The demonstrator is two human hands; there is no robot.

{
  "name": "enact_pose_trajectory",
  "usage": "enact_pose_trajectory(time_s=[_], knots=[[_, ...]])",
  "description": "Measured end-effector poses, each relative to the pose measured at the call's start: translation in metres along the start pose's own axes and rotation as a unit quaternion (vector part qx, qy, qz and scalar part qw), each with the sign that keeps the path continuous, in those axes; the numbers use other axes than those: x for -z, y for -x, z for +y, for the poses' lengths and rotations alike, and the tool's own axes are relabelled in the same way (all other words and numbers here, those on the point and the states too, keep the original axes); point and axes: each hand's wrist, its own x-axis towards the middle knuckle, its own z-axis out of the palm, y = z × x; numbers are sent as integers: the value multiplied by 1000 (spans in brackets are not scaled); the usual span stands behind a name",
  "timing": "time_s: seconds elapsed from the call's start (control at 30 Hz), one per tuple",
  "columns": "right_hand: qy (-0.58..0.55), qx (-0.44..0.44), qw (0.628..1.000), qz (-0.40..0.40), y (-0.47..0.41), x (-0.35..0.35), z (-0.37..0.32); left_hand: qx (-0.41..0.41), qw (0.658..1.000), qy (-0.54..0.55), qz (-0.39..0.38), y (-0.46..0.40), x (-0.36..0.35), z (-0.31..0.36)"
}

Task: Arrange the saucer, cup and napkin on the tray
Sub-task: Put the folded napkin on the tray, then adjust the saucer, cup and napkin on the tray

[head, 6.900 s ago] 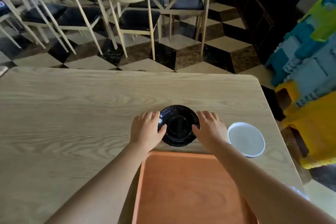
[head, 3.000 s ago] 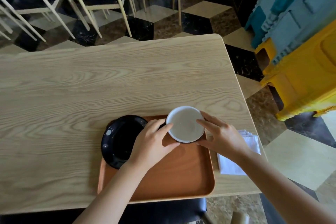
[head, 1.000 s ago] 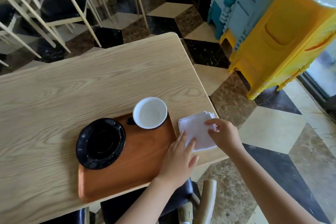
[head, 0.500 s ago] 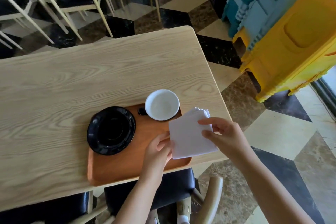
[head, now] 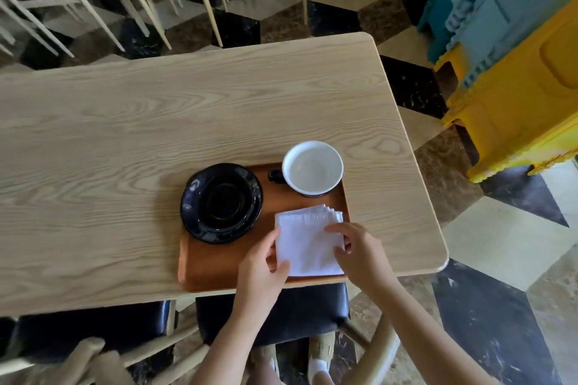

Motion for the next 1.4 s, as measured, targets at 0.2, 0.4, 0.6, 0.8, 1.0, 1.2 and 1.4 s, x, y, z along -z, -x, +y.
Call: enact_pose_trajectory(time_s=[0.2,0.4,0.6,0.8,1.0,1.2,1.4], knots=[[88,62,993,50,7,-4,2,-33,998,-50,13,4,-7,-3],[134,96,984,71,15,-7,14,-58,995,-78,-3,10,-7,-4],[271,177,942,87,24,-12,21,-155,966,-208,-3,14,-6,-13],[326,184,926,39,24,-21,28,-237,940,-244,-32,11,-8,-21],[310,160,937,23,28,-25,31,-266,918,-290,-41,8,-6,-29],[299,125,944,55,30,-30,16,-282,908,-304,-64,4,4,-29],[290,164,935,124,15,-51,-28,-317,918,-238,-16,-7,50,-27]])
